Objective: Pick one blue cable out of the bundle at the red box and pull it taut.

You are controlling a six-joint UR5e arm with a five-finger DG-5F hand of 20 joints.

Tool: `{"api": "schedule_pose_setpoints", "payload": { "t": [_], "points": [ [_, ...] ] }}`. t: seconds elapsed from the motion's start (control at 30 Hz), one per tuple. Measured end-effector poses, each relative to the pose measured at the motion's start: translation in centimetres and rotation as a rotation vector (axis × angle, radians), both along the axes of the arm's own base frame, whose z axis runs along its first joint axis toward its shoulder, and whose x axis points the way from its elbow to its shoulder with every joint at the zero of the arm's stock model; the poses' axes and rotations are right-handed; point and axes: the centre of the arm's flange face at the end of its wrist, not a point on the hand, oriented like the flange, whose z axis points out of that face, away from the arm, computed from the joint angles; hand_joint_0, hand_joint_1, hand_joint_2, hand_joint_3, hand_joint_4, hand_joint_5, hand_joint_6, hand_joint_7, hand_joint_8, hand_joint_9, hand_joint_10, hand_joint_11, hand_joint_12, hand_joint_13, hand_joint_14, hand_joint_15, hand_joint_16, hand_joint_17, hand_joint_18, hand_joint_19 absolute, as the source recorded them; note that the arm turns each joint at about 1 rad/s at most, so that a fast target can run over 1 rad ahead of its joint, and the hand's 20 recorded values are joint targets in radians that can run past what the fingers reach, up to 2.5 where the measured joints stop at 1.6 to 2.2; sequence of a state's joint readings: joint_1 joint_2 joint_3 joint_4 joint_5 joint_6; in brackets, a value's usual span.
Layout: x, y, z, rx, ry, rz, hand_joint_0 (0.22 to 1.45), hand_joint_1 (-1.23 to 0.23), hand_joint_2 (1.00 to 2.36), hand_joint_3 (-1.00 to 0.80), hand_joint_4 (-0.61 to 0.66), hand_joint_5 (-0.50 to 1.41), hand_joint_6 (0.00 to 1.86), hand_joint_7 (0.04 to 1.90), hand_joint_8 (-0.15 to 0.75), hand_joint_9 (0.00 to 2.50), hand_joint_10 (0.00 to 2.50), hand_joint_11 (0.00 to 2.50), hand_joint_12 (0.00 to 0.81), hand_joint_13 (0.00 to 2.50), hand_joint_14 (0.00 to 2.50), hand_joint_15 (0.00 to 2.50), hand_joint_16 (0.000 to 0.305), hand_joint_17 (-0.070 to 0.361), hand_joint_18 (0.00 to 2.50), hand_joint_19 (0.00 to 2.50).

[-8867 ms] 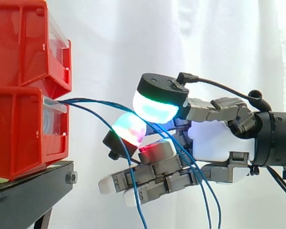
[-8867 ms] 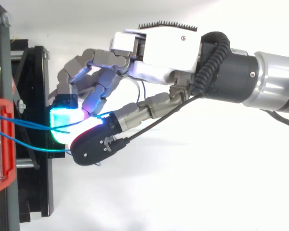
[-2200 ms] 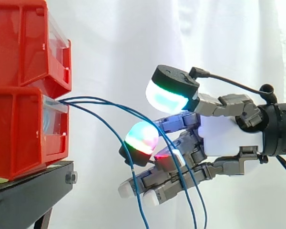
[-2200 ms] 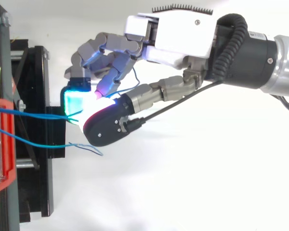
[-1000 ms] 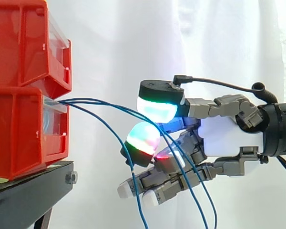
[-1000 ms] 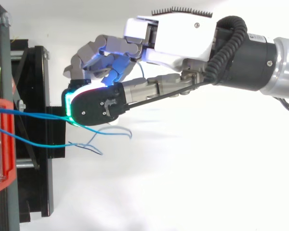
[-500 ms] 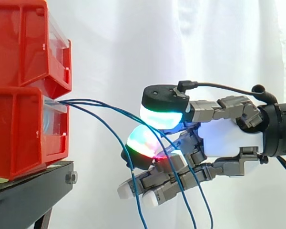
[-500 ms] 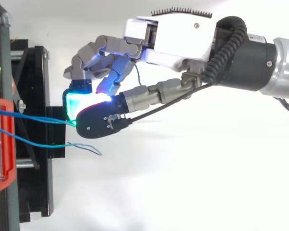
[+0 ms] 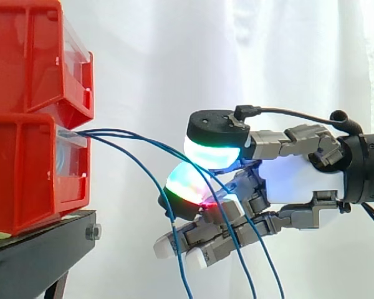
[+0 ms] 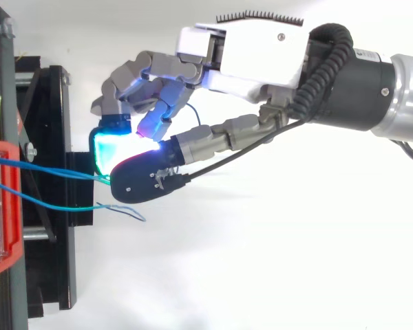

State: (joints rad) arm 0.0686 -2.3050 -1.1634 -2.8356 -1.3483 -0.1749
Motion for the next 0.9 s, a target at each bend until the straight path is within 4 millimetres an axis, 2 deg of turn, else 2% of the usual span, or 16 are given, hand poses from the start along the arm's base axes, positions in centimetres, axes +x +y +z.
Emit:
{"api": "schedule_pose_setpoints", "payload": {
  "t": [0.17,0.3,0.77,0.9],
  "points": [
    [0.00,0.11,-0.03,0.000,0.002,0.002,0.52,-0.64,1.00,-0.48,0.17,-0.13,0.89,1.02,0.416,1.08,0.01,1.29,0.456,0.44,0.01,0.15,0.058,0.131,0.41,0.35],
    [0.00,0.22,-0.06,0.000,0.003,0.003,0.51,-0.62,1.00,-0.50,0.17,-0.13,0.89,1.02,0.421,1.09,0.01,1.28,0.460,0.43,0.01,0.15,0.059,0.133,0.40,0.35],
    [0.00,0.35,-0.11,0.000,0.005,0.003,0.60,-0.80,1.01,-0.35,0.16,-0.14,0.90,1.05,0.391,1.05,0.01,1.32,0.448,0.45,0.01,0.19,0.055,0.125,0.38,0.35],
    [-0.01,0.35,-0.12,0.000,0.005,0.002,0.59,-0.82,1.01,-0.36,0.16,-0.14,0.90,1.03,0.381,1.03,0.01,1.33,0.451,0.45,0.01,0.20,0.056,0.125,0.38,0.35]
  ]
}}
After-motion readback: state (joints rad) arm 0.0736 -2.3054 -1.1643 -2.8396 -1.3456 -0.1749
